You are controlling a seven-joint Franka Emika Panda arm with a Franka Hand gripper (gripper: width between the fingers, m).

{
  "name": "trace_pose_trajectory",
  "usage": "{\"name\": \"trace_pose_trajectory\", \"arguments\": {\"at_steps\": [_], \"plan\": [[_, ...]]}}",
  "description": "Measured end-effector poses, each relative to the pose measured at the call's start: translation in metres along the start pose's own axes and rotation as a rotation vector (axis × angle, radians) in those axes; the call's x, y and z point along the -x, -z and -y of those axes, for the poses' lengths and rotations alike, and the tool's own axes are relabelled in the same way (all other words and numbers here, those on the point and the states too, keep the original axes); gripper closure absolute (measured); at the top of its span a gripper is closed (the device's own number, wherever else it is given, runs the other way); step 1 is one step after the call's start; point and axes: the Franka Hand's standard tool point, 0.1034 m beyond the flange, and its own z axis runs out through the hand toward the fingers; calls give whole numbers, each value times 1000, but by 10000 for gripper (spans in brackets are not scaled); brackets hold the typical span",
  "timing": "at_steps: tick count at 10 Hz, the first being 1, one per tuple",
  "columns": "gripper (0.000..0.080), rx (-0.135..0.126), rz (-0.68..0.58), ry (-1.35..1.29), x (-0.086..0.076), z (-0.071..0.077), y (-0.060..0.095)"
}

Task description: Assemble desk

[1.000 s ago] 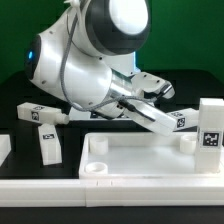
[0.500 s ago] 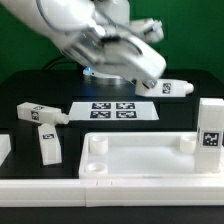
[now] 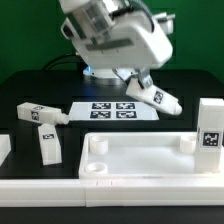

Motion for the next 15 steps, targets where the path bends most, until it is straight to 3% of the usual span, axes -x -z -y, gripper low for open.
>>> {"name": "trace_pose_trajectory", "arguments": {"at_steps": [1,2,4,5,6,8,9,10,12,14,15], "plan": [[514,-1,-61,75,-11,16,26],[514,-1,-169,121,-16,31,33],[514,-10,-251,122,-11,28,24],[514,-20,-333,140,-18,32,26],[514,5,-393,206,-26,28,24],[512,25,-520,342,-46,48,52],[512,12,-593,375,-46,57,53],[512,-16,-657,366,-41,55,46],[512,-47,-740,395,-35,59,40],[512,53,-728,576,-51,56,37],[512,98,-720,674,-60,66,43]]}}
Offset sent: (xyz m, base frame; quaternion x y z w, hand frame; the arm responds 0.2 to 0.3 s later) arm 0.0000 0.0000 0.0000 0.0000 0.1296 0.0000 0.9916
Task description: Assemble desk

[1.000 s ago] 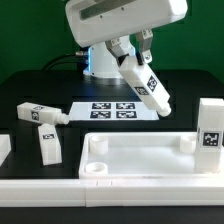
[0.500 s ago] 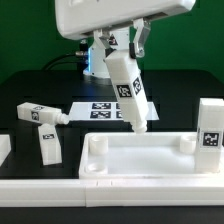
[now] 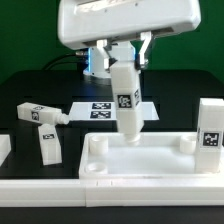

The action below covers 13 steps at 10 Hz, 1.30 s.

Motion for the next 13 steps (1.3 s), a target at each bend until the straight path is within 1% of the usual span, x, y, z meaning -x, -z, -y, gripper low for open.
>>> {"name": "trace_pose_trajectory", "arguments": {"at_steps": [1,4,5,6,7,10,11,12,13], "plan": [[512,-2,-7,49,-5,3,-2],[512,0,-1,50,-2,2,-4],[512,4,0,70,-3,-1,-4],[512,14,-4,109,-9,-12,-5],[512,20,-10,116,-14,-17,-8],[512,40,-2,129,-13,-37,-16],[512,44,4,124,-11,-41,-20],[512,46,11,122,-7,-42,-24],[512,44,9,128,-5,-38,-27]]}}
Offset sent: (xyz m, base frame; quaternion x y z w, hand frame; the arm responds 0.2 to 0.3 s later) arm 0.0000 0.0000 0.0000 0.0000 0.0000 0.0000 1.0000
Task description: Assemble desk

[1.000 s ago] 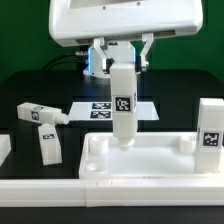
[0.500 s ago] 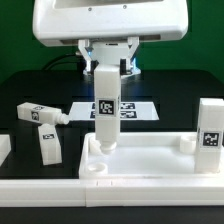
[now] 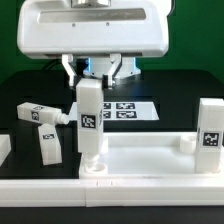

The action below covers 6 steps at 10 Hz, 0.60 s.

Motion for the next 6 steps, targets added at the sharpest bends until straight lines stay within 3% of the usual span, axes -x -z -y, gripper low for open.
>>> {"name": "trace_pose_trajectory", "arguments": {"at_steps": [6], "plan": [[512,1,-19,15,5,7,-7]]}}
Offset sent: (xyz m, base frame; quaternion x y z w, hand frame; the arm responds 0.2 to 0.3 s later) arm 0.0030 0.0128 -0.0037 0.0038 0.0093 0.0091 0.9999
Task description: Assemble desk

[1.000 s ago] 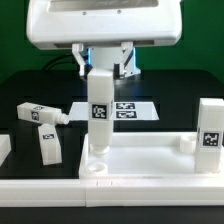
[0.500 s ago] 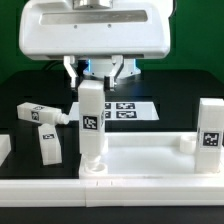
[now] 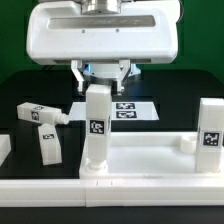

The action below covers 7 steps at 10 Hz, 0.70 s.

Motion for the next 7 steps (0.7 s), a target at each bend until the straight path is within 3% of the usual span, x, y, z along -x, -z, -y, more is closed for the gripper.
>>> {"name": "trace_pose_trajectory", "arguments": {"at_steps": [4,5,6,7], "plan": [[512,13,-41,5,3,-2,-4],[450,13,-40,5,3,-2,-4],[450,13,-40,5,3,-2,-4],[313,13,-40,5,3,-2,-4]]}}
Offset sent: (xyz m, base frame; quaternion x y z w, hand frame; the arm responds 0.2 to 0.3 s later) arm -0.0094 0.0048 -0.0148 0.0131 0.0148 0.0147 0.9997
